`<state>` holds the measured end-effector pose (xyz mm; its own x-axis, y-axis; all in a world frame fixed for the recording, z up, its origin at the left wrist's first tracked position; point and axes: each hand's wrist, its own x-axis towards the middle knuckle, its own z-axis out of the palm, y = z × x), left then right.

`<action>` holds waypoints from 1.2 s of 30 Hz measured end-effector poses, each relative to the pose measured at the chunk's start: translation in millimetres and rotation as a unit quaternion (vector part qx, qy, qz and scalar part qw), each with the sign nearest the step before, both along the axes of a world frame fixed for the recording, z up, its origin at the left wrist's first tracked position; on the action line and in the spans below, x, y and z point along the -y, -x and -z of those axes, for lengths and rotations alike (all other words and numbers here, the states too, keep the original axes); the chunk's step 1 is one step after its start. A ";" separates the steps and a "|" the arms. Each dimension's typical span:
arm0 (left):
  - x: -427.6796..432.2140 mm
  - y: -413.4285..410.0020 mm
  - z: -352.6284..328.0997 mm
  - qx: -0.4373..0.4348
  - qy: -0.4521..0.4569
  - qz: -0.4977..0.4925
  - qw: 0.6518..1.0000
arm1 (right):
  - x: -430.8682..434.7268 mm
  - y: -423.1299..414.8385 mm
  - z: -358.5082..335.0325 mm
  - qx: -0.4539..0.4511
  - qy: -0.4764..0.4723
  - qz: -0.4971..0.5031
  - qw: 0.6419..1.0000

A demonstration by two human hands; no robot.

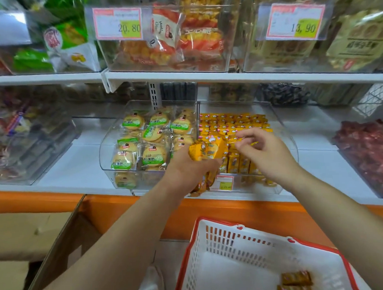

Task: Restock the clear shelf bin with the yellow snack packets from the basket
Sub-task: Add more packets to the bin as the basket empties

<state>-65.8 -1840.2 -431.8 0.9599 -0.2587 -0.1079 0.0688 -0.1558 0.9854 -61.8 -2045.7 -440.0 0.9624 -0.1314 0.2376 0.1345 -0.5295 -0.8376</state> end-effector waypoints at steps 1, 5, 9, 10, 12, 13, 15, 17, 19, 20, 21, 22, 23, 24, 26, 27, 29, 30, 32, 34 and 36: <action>7.0 3.6 0.6 0.005 -0.004 0.016 1.000 | 0.3 15.8 -6.5 -0.016 -0.063 -0.024 0.998; 39.5 24.8 -0.4 0.028 -0.004 0.094 0.995 | 9.2 66.1 -16.9 -0.082 -0.178 -0.062 0.979; 67.0 42.6 -3.3 0.006 0.006 0.127 0.992 | 34.1 82.0 -23.5 -0.106 -0.199 -0.039 0.973; 72.1 44.5 -4.3 -0.008 0.023 0.121 0.992 | 43.3 83.0 -25.8 -0.108 -0.211 -0.028 0.971; 79.3 45.2 -5.8 -0.049 0.073 0.101 0.991 | 61.6 84.0 -30.6 -0.102 -0.219 -0.001 0.970; 81.8 45.0 -7.0 -0.063 0.091 0.093 0.989 | 69.8 84.9 -32.0 -0.097 -0.225 0.011 0.969; 86.1 44.2 -7.7 -0.075 0.102 0.080 0.989 | 81.1 86.6 -31.5 -0.087 -0.251 0.016 0.964; 90.2 43.5 -6.8 -0.078 0.107 0.064 0.989 | 86.7 88.0 -29.5 -0.081 -0.272 0.010 0.959; 93.5 42.8 -5.8 -0.077 0.112 0.049 0.989 | 89.8 89.7 -27.8 -0.081 -0.287 0.006 0.954; 94.5 42.2 -5.5 -0.076 0.114 0.043 0.990 | 91.2 90.0 -27.1 -0.083 -0.293 0.004 0.953; 95.1 41.6 -5.4 -0.074 0.115 0.040 0.990 | 92.6 90.5 -26.6 -0.085 -0.297 0.001 0.951; 95.8 41.1 -5.3 -0.072 0.117 0.038 0.990 | 93.6 91.0 -26.2 -0.086 -0.300 -0.002 0.950; 95.8 40.4 -4.5 -0.069 0.119 0.037 0.990 | 94.1 91.5 -25.5 -0.087 -0.302 -0.005 0.949; 95.9 39.6 -4.3 -0.065 0.122 0.034 0.990 | 94.4 91.5 -24.5 -0.090 -0.303 -0.008 0.949; 94.9 36.6 -4.5 -0.060 0.133 0.022 0.989 | 92.5 91.5 -22.4 -0.109 -0.294 -0.027 0.949; 94.0 34.6 -4.3 -0.058 0.140 0.017 0.988 | 90.1 91.7 -20.3 -0.124 -0.271 -0.043 0.954; 92.2 33.1 -2.2 -0.052 0.139 0.020 0.989 | 83.6 92.9 -14.3 -0.151 -0.206 -0.083 0.963; 91.4 33.7 -0.7 -0.051 0.133 0.029 0.989 | 79.1 94.2 -11.5 -0.167 -0.190 -0.108 0.961; 88.8 36.0 2.6 -0.056 0.118 0.054 0.990 | 69.8 97.2 -7.6 -0.207 -0.184 -0.158 0.948; 84.2 34.2 4.8 -0.045 0.082 0.071 0.993 | 63.5 98.4 -6.1 -0.222 -0.172 -0.183 0.942; 75.4 28.2 4.6 -0.027 0.040 0.072 0.996 | 59.2 97.4 -6.5 -0.215 -0.162 -0.184 0.945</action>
